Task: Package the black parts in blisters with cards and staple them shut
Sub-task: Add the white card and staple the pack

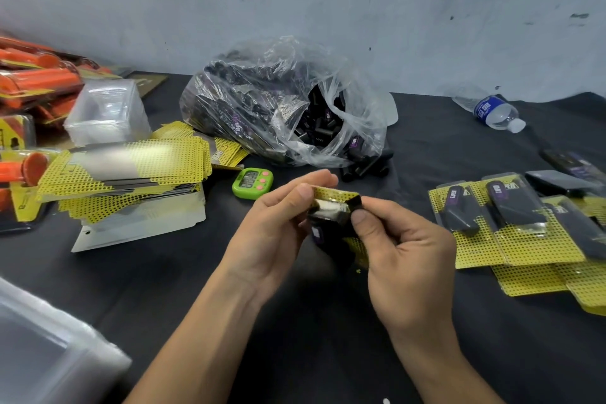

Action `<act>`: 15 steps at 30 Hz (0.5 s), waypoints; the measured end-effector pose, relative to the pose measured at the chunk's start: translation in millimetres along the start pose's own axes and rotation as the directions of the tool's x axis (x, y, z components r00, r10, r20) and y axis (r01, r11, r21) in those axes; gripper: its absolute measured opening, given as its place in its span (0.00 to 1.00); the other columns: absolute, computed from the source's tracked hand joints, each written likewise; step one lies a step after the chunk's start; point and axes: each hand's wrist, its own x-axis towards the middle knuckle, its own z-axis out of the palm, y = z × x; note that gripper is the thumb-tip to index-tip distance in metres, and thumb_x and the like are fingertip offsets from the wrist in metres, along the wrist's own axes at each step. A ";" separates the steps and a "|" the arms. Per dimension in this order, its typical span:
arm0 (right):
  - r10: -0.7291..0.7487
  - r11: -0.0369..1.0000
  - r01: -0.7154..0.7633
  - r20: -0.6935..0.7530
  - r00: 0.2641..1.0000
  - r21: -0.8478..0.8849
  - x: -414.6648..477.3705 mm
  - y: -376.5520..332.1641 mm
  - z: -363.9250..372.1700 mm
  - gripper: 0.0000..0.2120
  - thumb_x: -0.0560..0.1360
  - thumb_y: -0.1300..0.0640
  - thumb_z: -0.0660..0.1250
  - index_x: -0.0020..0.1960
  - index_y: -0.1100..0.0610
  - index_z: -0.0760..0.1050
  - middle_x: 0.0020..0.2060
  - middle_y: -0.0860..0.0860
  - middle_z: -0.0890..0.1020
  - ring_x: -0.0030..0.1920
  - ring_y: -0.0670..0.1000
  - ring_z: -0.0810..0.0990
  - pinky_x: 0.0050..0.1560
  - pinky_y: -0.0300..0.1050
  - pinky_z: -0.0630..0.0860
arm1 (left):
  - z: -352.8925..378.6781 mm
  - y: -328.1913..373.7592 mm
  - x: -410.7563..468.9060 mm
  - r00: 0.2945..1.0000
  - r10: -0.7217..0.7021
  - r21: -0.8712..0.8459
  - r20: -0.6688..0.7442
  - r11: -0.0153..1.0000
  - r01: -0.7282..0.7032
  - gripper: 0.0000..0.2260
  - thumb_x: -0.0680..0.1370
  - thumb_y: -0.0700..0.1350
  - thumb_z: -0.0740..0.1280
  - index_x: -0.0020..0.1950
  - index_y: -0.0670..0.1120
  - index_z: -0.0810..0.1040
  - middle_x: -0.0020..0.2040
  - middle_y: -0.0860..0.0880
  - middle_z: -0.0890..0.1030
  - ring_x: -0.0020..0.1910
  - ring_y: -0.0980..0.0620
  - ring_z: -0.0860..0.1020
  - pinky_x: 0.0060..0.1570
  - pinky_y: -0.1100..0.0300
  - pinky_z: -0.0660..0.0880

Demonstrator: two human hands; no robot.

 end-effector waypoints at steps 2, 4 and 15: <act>0.019 0.999 -0.017 -0.079 0.997 0.034 2.2 2.7 -0.7 0.15 0.78 0.63 0.73 0.54 0.43 0.84 0.46 0.39 0.88 0.48 0.43 0.87 0.48 0.36 0.82 | -1.6 -0.2 1.0 1.000 -0.020 0.015 0.000 1.000 0.020 0.15 0.73 0.51 0.71 0.56 0.47 0.88 0.57 0.46 0.86 0.54 0.51 0.83 0.55 0.59 0.77; 0.072 0.992 -0.059 -0.115 0.991 0.109 6.0 6.3 -3.2 0.16 0.78 0.63 0.72 0.52 0.41 0.85 0.46 0.41 0.88 0.49 0.44 0.87 0.49 0.37 0.82 | -5.2 -1.7 2.3 0.999 -0.029 0.088 -0.014 0.996 0.030 0.13 0.75 0.46 0.70 0.56 0.43 0.87 0.56 0.42 0.86 0.54 0.49 0.83 0.54 0.59 0.78; 0.361 0.931 -0.308 0.380 0.852 -0.194 16.7 -11.1 -15.6 0.22 0.75 0.50 0.74 0.67 0.39 0.75 0.48 0.45 0.88 0.51 0.46 0.86 0.56 0.54 0.83 | 12.4 -3.6 0.8 0.942 0.013 0.027 -0.334 1.000 -0.005 0.07 0.79 0.42 0.70 0.47 0.43 0.89 0.45 0.44 0.88 0.40 0.51 0.85 0.38 0.61 0.81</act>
